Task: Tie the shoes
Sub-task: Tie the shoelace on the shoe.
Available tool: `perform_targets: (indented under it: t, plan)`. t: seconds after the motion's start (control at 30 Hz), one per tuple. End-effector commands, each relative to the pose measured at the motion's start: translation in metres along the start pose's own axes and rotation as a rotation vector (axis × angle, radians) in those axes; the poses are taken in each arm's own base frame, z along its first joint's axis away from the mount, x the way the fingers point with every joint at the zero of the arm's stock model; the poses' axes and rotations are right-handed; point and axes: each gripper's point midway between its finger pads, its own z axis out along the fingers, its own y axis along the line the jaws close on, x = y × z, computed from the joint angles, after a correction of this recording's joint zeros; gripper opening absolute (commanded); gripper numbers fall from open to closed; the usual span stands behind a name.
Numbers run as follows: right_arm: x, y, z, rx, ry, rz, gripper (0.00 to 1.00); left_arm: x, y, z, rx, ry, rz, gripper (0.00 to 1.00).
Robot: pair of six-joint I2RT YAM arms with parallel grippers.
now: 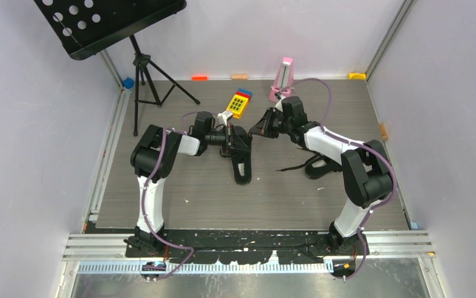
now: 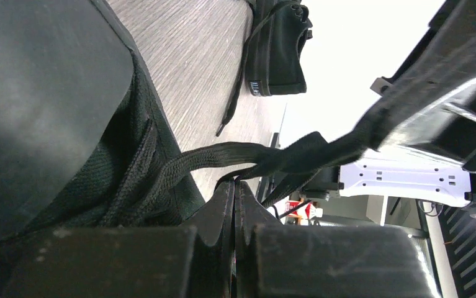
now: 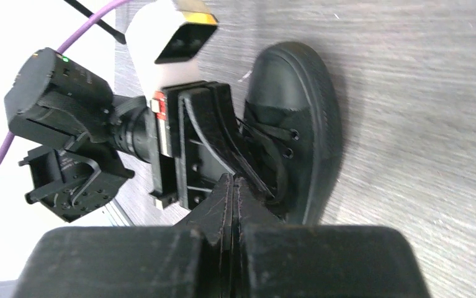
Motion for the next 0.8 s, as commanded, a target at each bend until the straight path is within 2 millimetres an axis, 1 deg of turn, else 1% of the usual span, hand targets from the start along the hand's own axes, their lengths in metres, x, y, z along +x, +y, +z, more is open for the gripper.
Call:
perform_targets:
  t: [0.0,0.1,0.2,0.37,0.53,0.6,0.67,0.77]
  plan:
    - [-0.016,0.019,0.005,-0.03,-0.023,-0.051,0.0,-0.005,-0.02,0.0,0.019,0.007,0.065,0.0]
    - [-0.018,0.024,0.007,-0.037,-0.025,-0.057,0.0,-0.005,-0.021,0.002,0.019,0.011,0.066,0.0]
    - [-0.019,0.027,0.011,-0.038,-0.019,-0.063,0.0,-0.005,-0.025,0.004,0.028,0.019,0.069,0.0]
    - [-0.02,0.028,0.017,-0.039,-0.012,-0.066,0.0,-0.003,-0.041,0.003,0.049,0.028,0.08,0.0]
    - [-0.018,0.026,0.02,-0.037,-0.006,-0.067,0.0,-0.004,-0.057,-0.003,0.068,0.023,0.065,0.0]
    - [-0.017,0.025,0.02,-0.037,-0.008,-0.067,0.0,-0.007,-0.057,-0.006,0.043,0.017,0.066,0.0]
    - [-0.016,0.023,0.02,-0.035,-0.006,-0.068,0.0,-0.004,-0.051,-0.007,0.004,0.033,0.038,0.0]
    - [-0.015,0.023,0.021,-0.036,-0.003,-0.069,0.0,-0.002,-0.045,-0.004,-0.007,0.048,0.006,0.0]
